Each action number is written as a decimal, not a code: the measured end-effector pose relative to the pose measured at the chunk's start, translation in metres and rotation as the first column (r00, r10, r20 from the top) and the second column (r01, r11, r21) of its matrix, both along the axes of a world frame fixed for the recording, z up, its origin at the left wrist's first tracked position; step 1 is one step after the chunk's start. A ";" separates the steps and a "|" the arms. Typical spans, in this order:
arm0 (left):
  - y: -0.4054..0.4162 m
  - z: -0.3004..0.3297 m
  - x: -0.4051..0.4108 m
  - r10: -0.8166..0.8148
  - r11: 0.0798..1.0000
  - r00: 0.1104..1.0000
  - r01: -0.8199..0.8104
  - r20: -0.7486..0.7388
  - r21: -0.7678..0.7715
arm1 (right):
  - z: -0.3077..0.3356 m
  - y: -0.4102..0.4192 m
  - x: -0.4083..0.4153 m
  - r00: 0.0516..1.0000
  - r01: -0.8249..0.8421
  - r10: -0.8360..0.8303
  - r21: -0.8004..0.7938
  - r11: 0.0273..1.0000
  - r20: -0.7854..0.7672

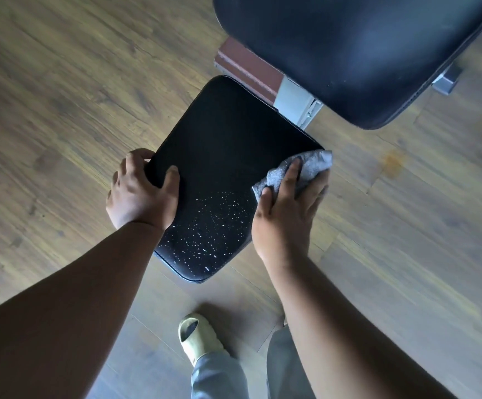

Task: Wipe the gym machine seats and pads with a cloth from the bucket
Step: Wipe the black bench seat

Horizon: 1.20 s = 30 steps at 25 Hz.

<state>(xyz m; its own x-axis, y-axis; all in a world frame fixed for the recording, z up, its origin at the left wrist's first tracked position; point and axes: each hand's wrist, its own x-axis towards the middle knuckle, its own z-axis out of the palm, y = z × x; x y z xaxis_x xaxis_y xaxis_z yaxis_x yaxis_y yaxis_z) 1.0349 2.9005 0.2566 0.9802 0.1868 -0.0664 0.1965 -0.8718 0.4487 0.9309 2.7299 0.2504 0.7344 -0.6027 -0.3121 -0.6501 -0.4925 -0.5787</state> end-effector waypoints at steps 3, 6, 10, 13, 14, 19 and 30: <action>0.000 -0.001 0.000 -0.010 1.000 1.000 0.010 0.005 0.004 | 0.007 -0.026 0.030 0.948 -0.317 0.276 -0.363 0.876 -0.160; 0.002 -0.003 0.000 -0.017 1.000 1.000 0.017 -0.002 0.007 | 0.020 -0.034 0.106 0.767 -0.641 0.602 -0.307 0.704 -0.220; 0.002 0.000 0.001 -0.014 1.000 1.000 0.014 -0.006 -0.002 | 0.015 -0.013 0.148 0.572 -0.803 0.792 -0.345 0.486 -0.214; 0.001 0.004 0.001 -0.020 1.000 0.999 0.020 -0.039 -0.011 | 0.009 -0.034 0.073 0.565 -0.769 0.811 -0.455 0.448 -0.156; 0.002 0.005 0.001 -0.029 0.999 0.999 0.028 -0.043 -0.021 | 0.009 -0.045 0.042 0.577 -0.749 0.805 -0.483 0.454 -0.138; 0.008 0.004 0.000 -0.031 0.996 0.998 0.027 -0.046 -0.087 | 0.008 -0.061 0.022 0.580 -0.767 0.791 -0.455 0.452 -0.194; 0.014 0.003 -0.002 -0.014 0.985 1.000 0.012 -0.012 -0.172 | 0.001 -0.032 0.031 0.485 -0.796 0.856 -0.494 0.349 -0.177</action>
